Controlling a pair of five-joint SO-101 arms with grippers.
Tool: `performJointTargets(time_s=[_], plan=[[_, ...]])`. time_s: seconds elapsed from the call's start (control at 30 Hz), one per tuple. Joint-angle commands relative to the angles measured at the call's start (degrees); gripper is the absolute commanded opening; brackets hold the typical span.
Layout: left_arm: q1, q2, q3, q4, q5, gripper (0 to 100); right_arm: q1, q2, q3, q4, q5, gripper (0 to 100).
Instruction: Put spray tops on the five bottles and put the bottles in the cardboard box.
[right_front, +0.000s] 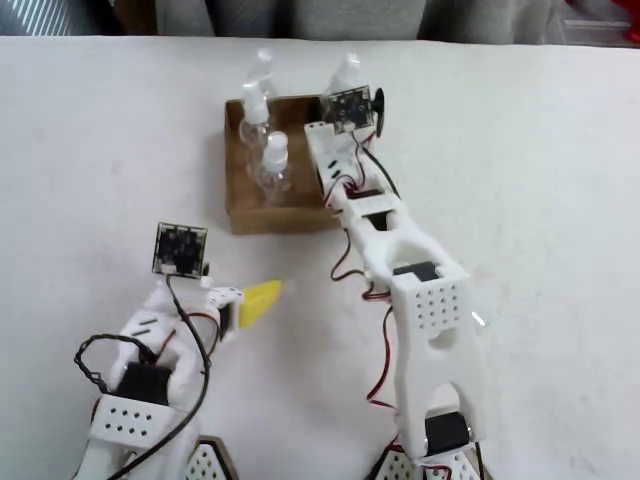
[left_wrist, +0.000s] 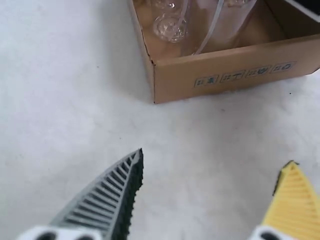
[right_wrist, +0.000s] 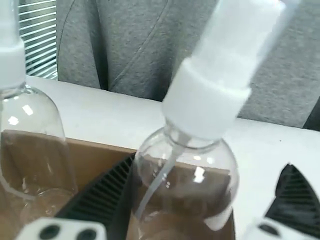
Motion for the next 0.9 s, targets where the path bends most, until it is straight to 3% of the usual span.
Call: performJointTargets(time_s=[0.0, 0.5, 0.87], plan=[[-0.4, -0.6, -0.6, -1.1, -0.8, 40, -0.1, -5.0, -0.7, 0.3, -0.6, 36.9], [-0.4, -0.6, -0.6, -1.2, -0.8, 40, 0.3, -10.0, 0.5, 6.0, -7.3, 37.2], [-0.4, -0.6, -0.6, -1.3, -0.8, 40, 1.0, -11.0, 0.6, 6.2, -7.5, 37.2]])
